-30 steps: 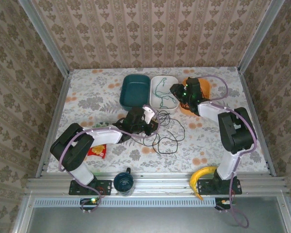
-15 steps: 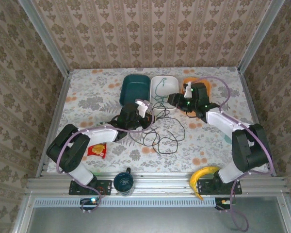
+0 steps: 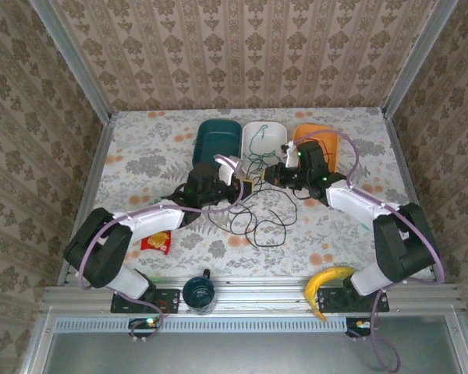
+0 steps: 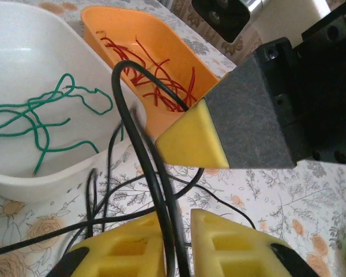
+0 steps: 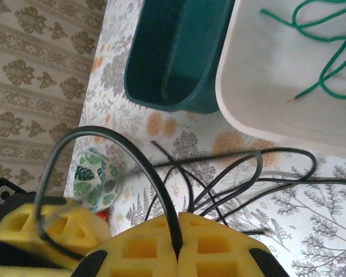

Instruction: Untangle the cables

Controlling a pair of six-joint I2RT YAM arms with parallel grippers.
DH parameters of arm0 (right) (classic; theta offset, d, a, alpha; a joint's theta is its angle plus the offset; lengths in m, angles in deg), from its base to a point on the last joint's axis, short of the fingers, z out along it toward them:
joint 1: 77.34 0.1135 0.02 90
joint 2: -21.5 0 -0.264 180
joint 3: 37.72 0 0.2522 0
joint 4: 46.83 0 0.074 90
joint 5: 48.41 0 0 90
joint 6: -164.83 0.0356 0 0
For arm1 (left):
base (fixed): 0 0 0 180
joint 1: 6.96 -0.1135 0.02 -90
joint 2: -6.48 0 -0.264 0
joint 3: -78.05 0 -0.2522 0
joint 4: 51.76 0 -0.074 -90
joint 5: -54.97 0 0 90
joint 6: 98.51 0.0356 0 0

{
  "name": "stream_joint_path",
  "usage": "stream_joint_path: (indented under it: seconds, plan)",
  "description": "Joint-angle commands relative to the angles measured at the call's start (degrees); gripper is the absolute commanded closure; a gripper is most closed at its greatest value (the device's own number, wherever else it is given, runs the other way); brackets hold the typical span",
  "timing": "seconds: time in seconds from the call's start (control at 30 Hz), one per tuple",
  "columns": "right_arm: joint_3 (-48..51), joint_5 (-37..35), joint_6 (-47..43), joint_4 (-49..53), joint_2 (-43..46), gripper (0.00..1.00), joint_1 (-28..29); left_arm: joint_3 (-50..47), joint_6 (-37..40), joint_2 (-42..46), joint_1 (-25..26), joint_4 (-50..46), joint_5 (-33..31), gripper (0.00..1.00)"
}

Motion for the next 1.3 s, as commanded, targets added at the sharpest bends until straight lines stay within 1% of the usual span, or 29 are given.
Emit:
stream_joint_path:
  seconds: [0.0, 0.07, 0.13, 0.27, 0.37, 0.5, 0.6, 0.7, 0.8, 0.87, 0.97, 1.07, 1.27]
  plan:
    - [0.1, -5.7, -3.5, 0.8, 7.7, 0.99, -0.6, -1.8, -1.1, 1.6, -1.1, 0.0, -1.5, 0.55]
    - [-0.5, -8.3, -6.3, 3.2, 12.0, 1.0, -0.6, -2.9, -1.4, 1.5, -1.7, 0.2, -1.9, 0.44]
    - [-1.1, -10.0, -8.5, 4.9, 15.5, 1.0, -0.7, -3.5, -1.6, 1.6, -2.0, 0.2, -2.3, 0.37]
    - [-3.1, -12.9, -11.6, 7.4, 21.1, 1.0, -0.8, -4.0, -0.6, 2.1, -2.4, 0.3, -1.9, 0.28]
    - [-4.4, -13.8, -12.5, 8.0, 23.4, 1.0, -0.8, -3.3, 1.0, 2.9, -2.4, 0.0, -0.1, 0.24]
    - [-6.4, -12.3, -12.2, 8.0, 24.0, 1.0, -0.8, -2.0, 2.1, 4.2, -2.4, -0.7, 2.1, 0.22]
    - [-8.1, -10.4, -10.4, 5.8, 23.4, 1.0, -0.8, -1.7, 2.3, 5.7, -2.4, -0.7, 0.9, 0.22]
    - [-11.0, -8.8, -8.0, 2.8, 21.8, 1.0, -0.7, -3.3, 1.6, 7.7, -2.6, 0.0, -6.2, 0.21]
    - [-16.2, -8.1, -6.7, 0.2, 19.2, 1.0, -0.1, -5.8, 0.2, 10.0, -2.8, 0.1, -16.8, 0.21]
    - [-20.5, -7.7, -6.7, -1.3, 16.9, 1.0, 0.5, -7.7, -1.3, 11.6, -2.8, -0.9, -26.0, 0.2]
    - [-26.3, -8.2, -6.7, -3.0, 13.2, 1.0, 1.1, -10.6, -4.2, 13.8, -2.8, -3.0, -37.6, 0.2]
    - [-32.2, -8.2, -6.7, -4.4, 8.7, 1.0, 1.3, -12.3, -6.1, 15.5, -2.8, -6.2, -43.1, 0.2]
    - [-44.6, -6.9, -7.1, -4.9, -1.0, 1.0, 2.3, -15.7, -7.6, 18.4, -2.8, -8.0, -46.0, 0.19]
